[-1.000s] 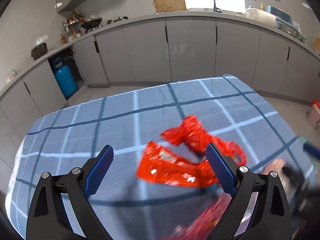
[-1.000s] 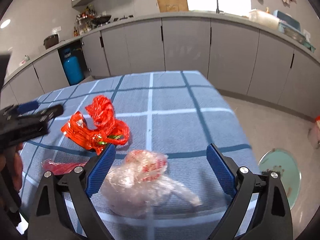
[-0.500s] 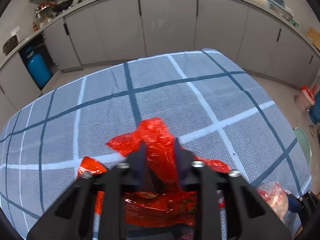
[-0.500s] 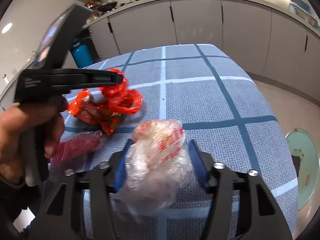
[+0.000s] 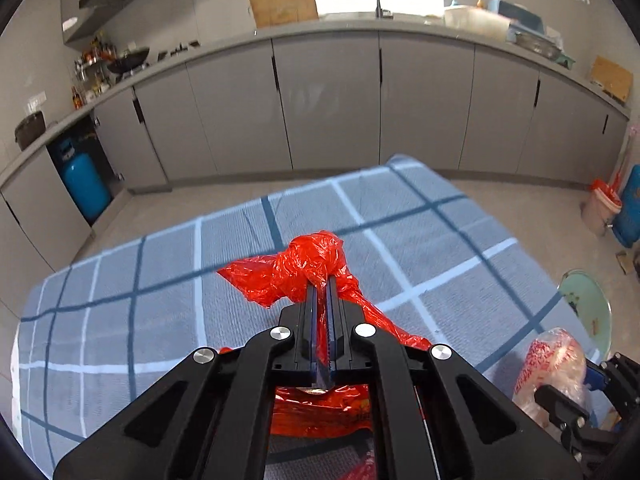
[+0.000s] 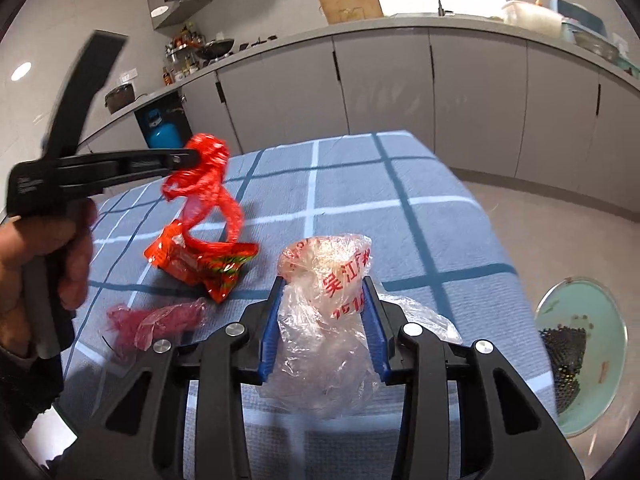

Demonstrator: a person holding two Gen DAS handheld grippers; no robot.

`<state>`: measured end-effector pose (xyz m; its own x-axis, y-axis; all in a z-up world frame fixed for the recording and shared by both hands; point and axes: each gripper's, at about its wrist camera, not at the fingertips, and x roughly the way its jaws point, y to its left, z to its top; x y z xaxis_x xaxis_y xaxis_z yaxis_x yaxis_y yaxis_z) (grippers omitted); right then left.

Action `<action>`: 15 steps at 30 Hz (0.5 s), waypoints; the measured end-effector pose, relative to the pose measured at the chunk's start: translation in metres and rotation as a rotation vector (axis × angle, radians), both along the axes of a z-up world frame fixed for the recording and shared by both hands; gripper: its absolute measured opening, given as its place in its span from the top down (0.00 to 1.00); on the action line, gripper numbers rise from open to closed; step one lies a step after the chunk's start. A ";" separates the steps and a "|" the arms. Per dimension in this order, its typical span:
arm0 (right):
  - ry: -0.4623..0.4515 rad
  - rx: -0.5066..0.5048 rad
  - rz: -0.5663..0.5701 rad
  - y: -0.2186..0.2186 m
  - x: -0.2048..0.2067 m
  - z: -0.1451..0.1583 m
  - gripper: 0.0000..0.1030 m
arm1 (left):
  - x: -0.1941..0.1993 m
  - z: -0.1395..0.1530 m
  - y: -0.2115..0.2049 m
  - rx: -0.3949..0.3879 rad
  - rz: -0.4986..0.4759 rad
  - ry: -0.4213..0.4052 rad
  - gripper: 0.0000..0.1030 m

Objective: Collect trash
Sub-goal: 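Carry both bags over the teal bucket and open both tools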

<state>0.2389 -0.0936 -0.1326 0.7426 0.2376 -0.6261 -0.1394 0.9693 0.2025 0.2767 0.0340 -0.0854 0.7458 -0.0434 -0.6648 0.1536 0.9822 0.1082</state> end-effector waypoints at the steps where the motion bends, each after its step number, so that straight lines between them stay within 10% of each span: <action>1: -0.004 0.000 -0.007 -0.003 -0.001 0.001 0.63 | -0.004 0.004 -0.003 -0.001 -0.007 -0.012 0.95; 15: -0.047 0.001 -0.211 -0.097 -0.022 0.010 0.63 | -0.032 0.024 -0.104 -0.016 -0.211 -0.058 0.95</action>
